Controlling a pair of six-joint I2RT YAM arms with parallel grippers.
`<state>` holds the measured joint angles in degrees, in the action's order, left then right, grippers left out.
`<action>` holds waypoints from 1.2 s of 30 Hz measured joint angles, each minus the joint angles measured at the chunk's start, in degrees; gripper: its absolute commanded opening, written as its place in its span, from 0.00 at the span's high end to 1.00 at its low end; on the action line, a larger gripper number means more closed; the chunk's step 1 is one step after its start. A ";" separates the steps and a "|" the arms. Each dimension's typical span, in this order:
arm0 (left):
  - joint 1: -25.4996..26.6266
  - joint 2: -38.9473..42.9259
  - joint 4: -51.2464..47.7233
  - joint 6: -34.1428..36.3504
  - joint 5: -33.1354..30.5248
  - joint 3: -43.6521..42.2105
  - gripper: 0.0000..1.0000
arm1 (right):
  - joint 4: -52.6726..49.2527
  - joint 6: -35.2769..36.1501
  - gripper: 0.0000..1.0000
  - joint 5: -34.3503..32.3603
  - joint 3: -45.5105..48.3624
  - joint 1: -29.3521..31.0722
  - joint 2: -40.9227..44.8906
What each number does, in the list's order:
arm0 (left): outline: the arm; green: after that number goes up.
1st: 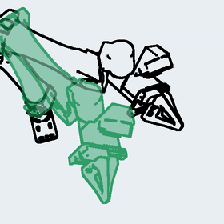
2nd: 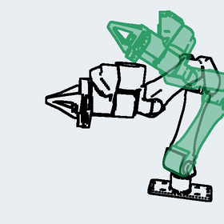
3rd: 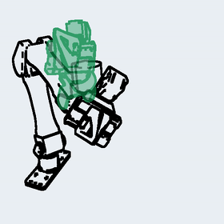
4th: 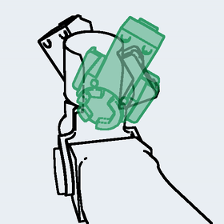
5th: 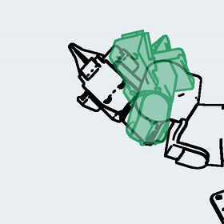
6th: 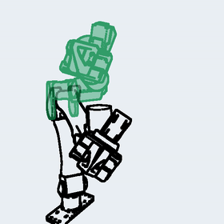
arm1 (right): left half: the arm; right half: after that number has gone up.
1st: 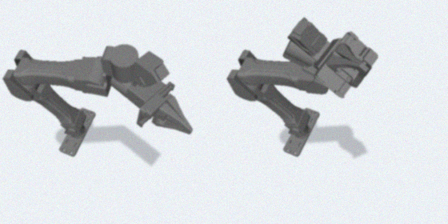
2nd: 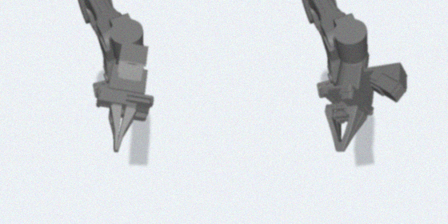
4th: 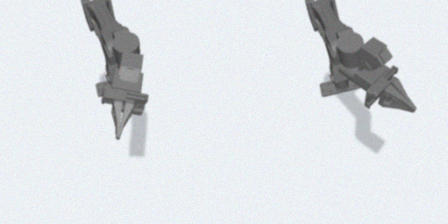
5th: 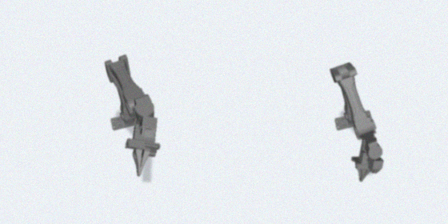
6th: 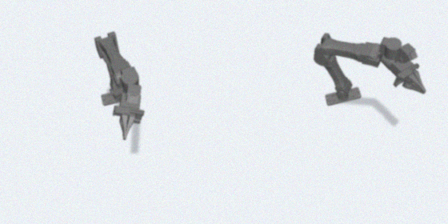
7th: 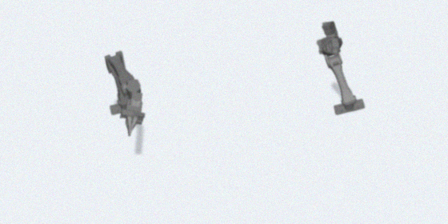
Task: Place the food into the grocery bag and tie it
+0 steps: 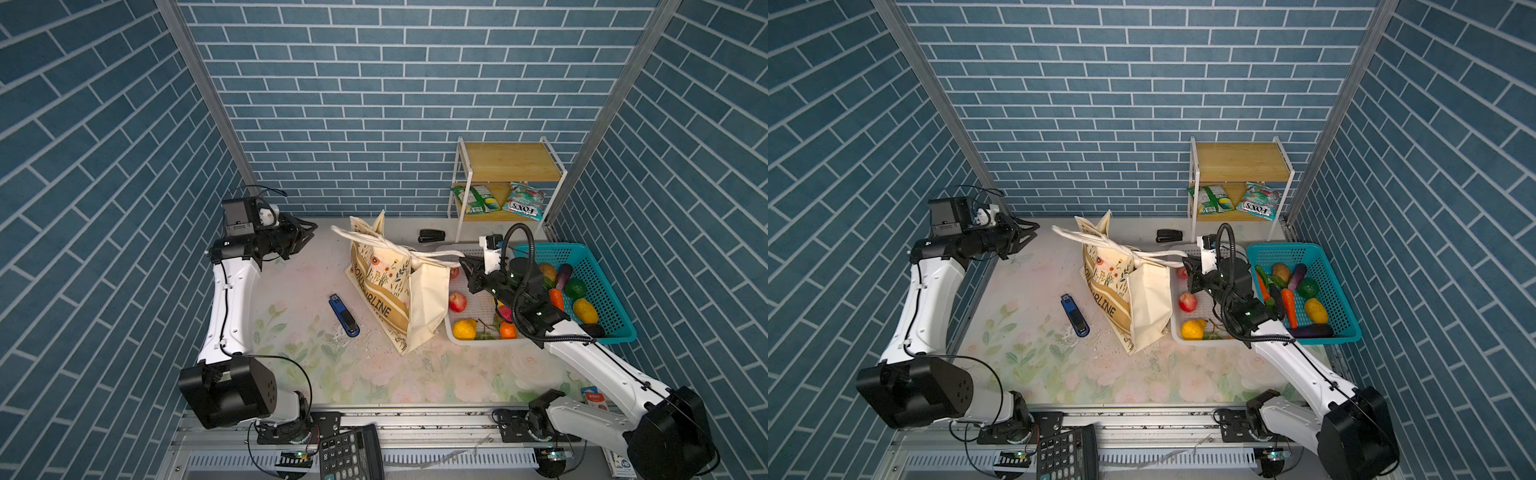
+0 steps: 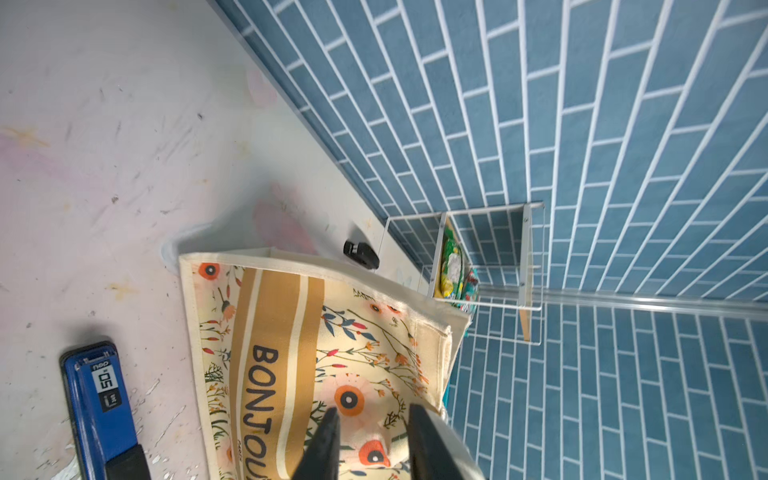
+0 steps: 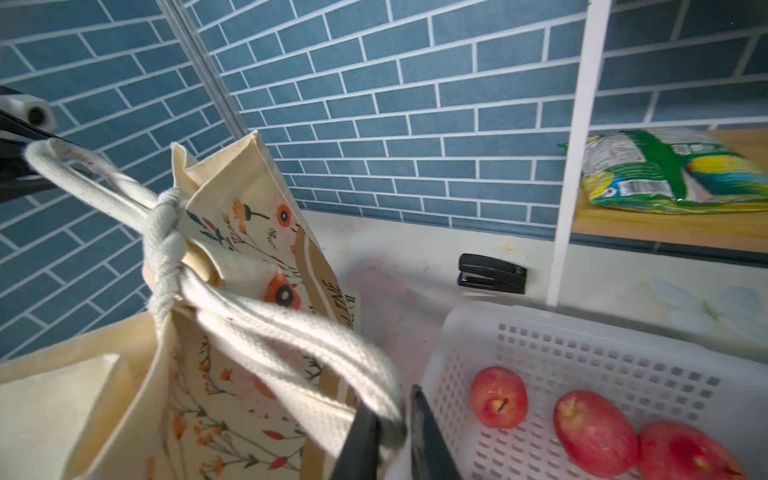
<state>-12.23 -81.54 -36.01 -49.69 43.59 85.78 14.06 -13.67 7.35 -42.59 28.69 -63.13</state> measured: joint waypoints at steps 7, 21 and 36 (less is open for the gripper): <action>0.00 0.94 1.64 -0.70 -1.40 0.00 0.58 | -2.21 2.29 0.48 -0.39 -2.05 -0.24 -0.04; 0.00 5.81 -4.70 3.98 -9.42 4.09 0.43 | -6.25 6.64 0.01 0.48 -2.82 -0.37 5.01; 0.00 21.73 -5.16 10.47 -30.93 -6.08 0.37 | -9.64 7.26 0.01 -14.91 -0.39 -7.02 13.49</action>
<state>-12.23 -59.81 -41.17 -39.22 12.67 79.70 4.43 -6.42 -7.55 -42.98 21.67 -49.65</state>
